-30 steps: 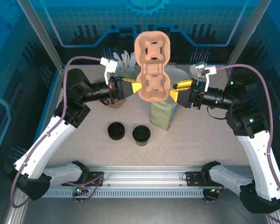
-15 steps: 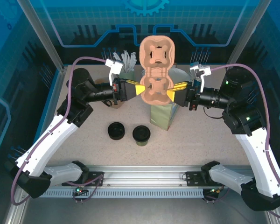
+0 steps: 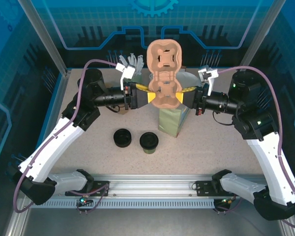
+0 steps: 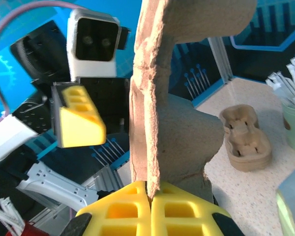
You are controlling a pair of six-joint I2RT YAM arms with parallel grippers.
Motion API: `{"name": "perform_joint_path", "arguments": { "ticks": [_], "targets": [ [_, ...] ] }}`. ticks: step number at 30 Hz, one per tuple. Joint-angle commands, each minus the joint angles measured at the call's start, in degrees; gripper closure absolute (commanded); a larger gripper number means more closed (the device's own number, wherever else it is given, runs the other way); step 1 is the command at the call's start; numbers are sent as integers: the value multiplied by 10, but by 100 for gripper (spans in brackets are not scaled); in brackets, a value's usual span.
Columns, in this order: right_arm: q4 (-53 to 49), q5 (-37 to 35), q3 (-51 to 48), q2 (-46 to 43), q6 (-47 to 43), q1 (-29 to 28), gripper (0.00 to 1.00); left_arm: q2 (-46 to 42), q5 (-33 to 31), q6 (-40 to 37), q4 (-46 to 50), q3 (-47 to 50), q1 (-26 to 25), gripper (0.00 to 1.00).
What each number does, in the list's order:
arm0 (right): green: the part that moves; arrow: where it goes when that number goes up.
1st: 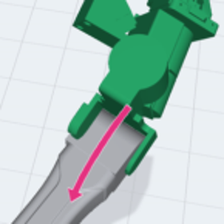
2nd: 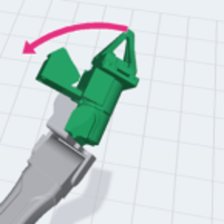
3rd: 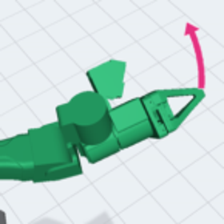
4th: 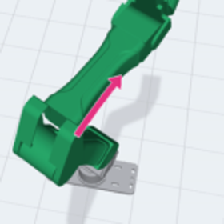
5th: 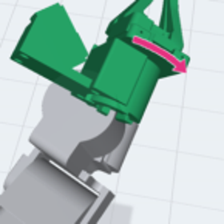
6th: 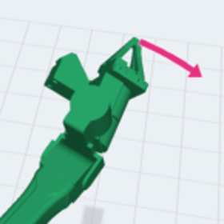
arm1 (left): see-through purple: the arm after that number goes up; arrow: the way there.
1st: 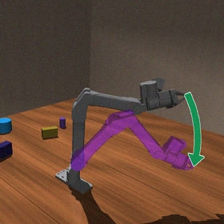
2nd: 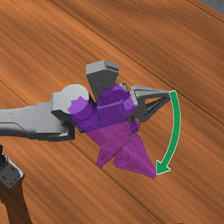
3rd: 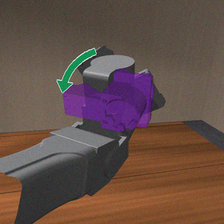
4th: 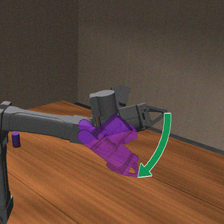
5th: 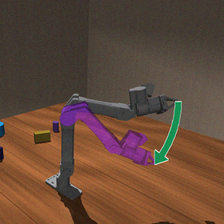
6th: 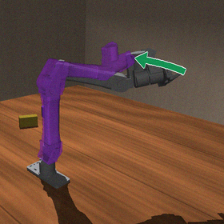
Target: Pack the takeout coffee
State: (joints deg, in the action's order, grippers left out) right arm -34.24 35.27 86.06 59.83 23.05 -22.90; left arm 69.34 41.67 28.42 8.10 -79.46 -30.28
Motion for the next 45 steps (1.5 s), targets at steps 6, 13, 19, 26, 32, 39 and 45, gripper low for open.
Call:
{"name": "perform_joint_path", "arguments": {
  "ticks": [6,13,19,26,32,39,45],
  "targets": [
    [-137,-104,67,29,1,-5,100,-35,-117,-137,137,-58,-3,29],
    [-215,-116,99,67,26,-6,100,-46,-171,-231,197,-76,-3,25],
    [-272,-92,124,117,30,-30,100,-35,-200,-308,251,-84,-3,25],
    [-295,-81,129,158,35,-62,100,-9,-238,-391,323,-95,-3,25],
    [-302,-77,139,191,37,-101,100,11,-243,-436,361,-103,-3,25],
    [-306,-72,154,224,38,-131,100,24,-251,-469,367,-90,-5,29],
    [-315,-70,163,235,35,-138,100,38,-246,-498,373,-81,-18,29]
  ]
}}
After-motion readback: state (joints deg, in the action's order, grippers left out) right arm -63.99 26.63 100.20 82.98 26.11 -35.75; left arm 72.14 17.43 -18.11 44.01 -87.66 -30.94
